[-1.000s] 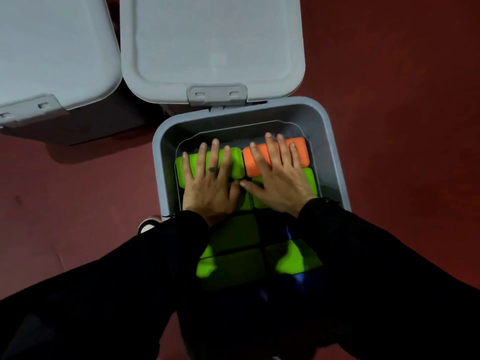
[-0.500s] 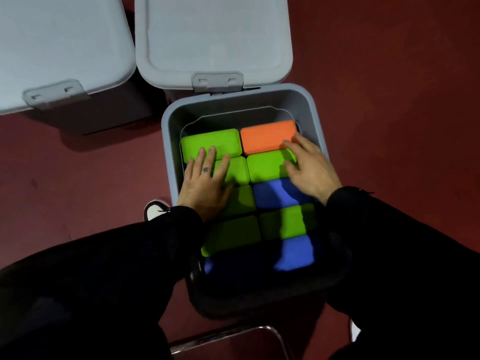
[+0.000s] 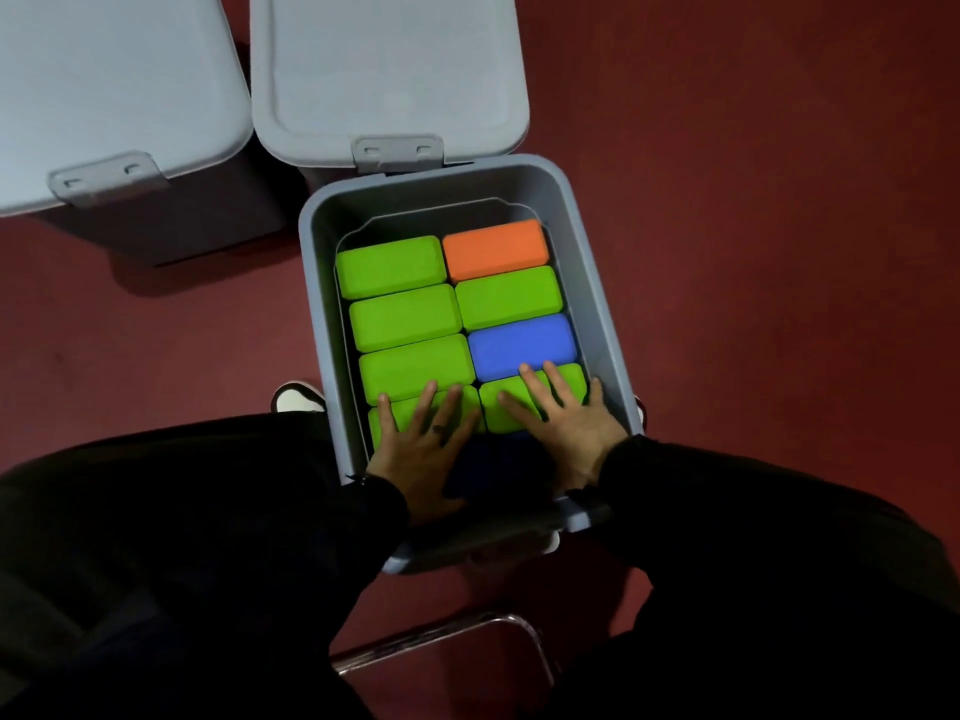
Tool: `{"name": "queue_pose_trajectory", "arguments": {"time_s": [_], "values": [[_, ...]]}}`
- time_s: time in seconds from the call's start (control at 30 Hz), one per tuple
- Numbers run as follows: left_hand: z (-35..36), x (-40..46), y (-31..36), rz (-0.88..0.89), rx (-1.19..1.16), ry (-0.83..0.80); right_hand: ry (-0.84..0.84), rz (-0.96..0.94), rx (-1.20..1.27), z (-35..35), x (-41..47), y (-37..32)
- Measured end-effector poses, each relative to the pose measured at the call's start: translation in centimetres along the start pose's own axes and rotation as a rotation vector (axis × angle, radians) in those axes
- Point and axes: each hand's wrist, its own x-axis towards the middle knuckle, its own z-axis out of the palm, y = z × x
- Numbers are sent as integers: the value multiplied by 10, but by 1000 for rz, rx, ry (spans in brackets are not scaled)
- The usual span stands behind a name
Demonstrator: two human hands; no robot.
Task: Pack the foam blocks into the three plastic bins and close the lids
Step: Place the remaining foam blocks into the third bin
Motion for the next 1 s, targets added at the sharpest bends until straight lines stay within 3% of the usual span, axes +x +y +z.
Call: {"name": "queue_pose_trajectory", "arguments": {"time_s": [0.33,0.47,0.6,0.77,1.0], "values": [[27,-11,6,117,-40,95,387,-152,-98,50,-14,6],[22,-8,7,93,-33,45,459,-91,-85,58,-13,6],[23,-6,7,-56,-23,53,499,-18,-39,63,-14,-1],[21,-8,5,-16,-28,114,610,-30,-49,69,-17,7],[26,-11,11,-36,-74,31,425,-108,-38,51,-16,13]]}}
